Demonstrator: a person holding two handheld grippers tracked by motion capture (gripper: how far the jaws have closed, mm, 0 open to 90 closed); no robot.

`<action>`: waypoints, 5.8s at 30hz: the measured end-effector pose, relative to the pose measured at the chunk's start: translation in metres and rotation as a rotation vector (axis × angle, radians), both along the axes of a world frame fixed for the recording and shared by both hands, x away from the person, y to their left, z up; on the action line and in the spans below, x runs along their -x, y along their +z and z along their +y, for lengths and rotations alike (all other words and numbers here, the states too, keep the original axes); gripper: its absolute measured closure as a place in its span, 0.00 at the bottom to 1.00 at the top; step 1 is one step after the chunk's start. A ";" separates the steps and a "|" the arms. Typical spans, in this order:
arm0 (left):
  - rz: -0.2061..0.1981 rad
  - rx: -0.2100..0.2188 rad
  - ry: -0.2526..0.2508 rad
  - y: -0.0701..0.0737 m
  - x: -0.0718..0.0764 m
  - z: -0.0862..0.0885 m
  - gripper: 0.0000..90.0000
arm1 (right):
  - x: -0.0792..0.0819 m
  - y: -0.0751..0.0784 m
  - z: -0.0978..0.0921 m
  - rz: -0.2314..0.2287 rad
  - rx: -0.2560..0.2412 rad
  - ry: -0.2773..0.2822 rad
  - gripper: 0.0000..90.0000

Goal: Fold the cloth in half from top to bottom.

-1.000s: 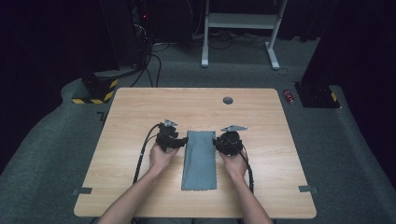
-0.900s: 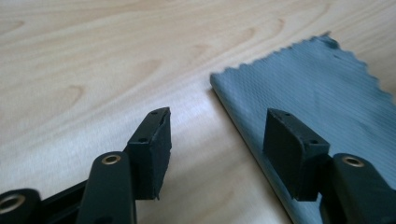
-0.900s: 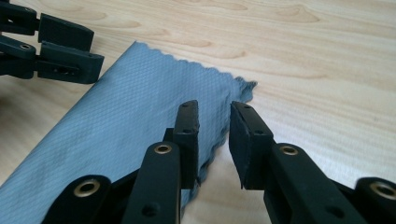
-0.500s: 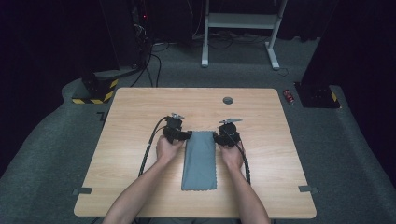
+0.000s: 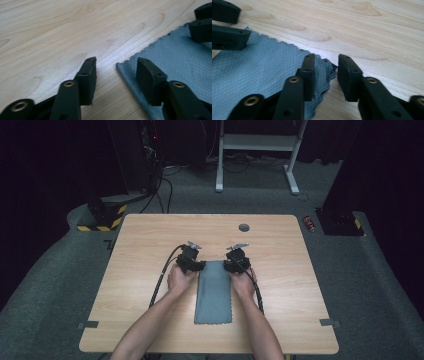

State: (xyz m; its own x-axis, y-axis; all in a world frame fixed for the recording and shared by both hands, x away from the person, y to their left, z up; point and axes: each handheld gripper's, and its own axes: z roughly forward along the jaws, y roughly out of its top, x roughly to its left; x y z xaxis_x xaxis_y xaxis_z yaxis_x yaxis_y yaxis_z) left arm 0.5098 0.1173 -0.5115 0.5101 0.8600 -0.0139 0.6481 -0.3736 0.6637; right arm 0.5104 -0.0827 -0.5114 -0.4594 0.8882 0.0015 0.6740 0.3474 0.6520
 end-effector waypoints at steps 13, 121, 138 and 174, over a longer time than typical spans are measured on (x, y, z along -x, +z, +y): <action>0.041 0.047 -0.076 0.001 -0.002 -0.002 0.98 | 0.000 0.001 0.002 0.019 -0.020 0.049 0.96; -0.025 0.232 -0.238 0.039 0.054 0.025 0.99 | 0.068 0.043 -0.021 -0.095 -0.112 0.205 0.98; -0.050 0.250 -0.266 0.046 0.068 0.027 0.99 | 0.083 0.045 -0.026 -0.110 -0.147 0.217 0.98; -0.064 0.231 -0.338 0.049 0.105 0.027 0.99 | 0.115 0.049 -0.034 -0.135 -0.174 0.276 0.98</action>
